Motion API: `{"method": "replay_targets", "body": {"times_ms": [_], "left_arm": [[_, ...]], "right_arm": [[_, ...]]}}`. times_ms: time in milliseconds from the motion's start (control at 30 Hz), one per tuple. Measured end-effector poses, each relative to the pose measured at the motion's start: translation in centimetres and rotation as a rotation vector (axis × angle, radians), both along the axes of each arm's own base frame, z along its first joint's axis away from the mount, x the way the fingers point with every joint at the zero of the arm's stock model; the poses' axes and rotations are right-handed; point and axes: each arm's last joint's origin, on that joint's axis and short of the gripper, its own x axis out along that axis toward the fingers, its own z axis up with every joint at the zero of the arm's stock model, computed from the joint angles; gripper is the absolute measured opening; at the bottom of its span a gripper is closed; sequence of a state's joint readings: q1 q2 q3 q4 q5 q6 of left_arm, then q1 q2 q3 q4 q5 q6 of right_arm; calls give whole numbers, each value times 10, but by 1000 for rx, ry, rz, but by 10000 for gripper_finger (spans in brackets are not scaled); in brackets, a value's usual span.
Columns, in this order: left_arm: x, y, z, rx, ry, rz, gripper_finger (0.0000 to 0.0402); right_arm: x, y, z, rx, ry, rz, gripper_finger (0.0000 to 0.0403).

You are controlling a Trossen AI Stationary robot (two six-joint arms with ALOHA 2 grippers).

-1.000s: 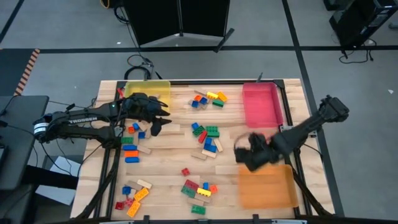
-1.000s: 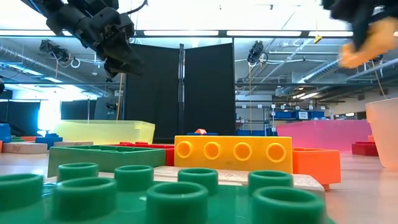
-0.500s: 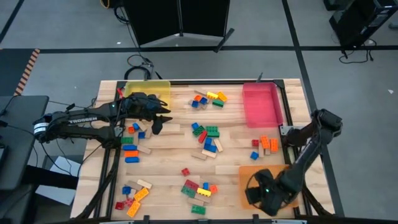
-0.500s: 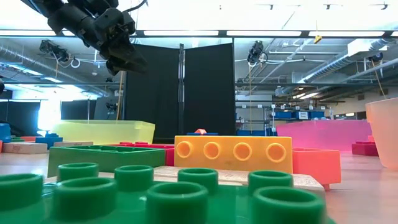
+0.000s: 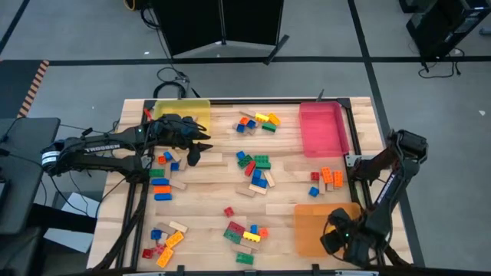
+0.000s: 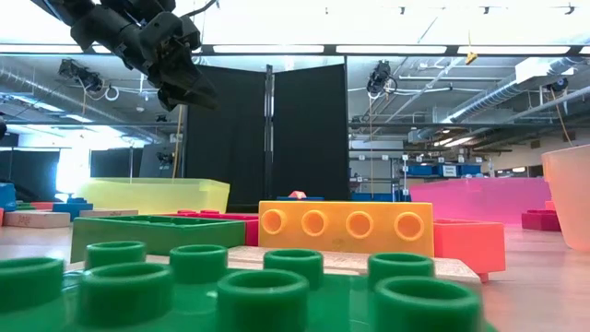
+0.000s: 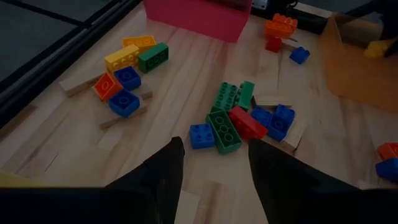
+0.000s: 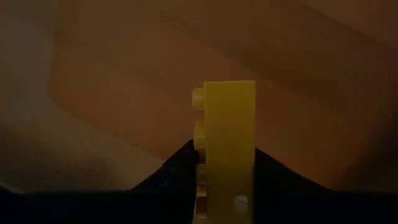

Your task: Sort blocks by size

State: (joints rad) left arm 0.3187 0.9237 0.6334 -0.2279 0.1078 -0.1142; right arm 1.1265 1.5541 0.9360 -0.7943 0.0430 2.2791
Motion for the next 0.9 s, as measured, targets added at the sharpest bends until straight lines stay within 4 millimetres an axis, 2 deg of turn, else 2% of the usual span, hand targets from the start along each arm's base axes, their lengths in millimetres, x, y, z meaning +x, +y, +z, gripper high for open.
{"method": "replay_targets", "body": {"times_ms": [333,500,667,900], "left_arm": [[0,0,0,-70,-12,29,188],[0,0,0,-77,-14,34,188],[0,-1,0,-115,-22,12,188],[-6,-5,7,-121,-65,-40,188]], "right_arm": [[-1,-4,-2,-12,-8,125,205],[-1,-9,10,29,-18,124,230],[4,-26,32,89,-60,73,231],[16,-60,61,73,-138,-21,208]]}}
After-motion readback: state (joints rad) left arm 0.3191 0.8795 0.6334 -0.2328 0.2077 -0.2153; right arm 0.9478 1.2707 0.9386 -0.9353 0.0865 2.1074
